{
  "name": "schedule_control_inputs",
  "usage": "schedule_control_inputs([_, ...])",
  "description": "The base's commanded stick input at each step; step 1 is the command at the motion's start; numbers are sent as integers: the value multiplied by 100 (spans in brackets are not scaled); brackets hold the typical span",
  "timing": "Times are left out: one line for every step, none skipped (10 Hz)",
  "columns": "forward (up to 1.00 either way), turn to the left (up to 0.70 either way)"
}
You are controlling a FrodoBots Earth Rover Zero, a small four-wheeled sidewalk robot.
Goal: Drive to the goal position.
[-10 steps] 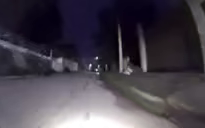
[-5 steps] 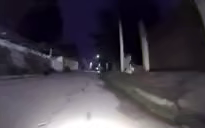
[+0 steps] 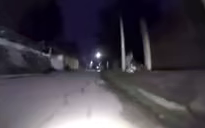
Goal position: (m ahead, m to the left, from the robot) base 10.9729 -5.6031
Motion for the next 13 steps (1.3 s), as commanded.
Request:
schedule_control_inputs([50, 0])
schedule_control_inputs([50, 0])
schedule_control_inputs([50, 0])
schedule_control_inputs([50, 0])
schedule_control_inputs([50, 0])
schedule_control_inputs([50, 0])
schedule_control_inputs([50, 0])
schedule_control_inputs([50, 0])
schedule_control_inputs([50, 0])
schedule_control_inputs([50, 0])
schedule_control_inputs([50, 0])
schedule_control_inputs([50, 0])
schedule_control_inputs([50, 0])
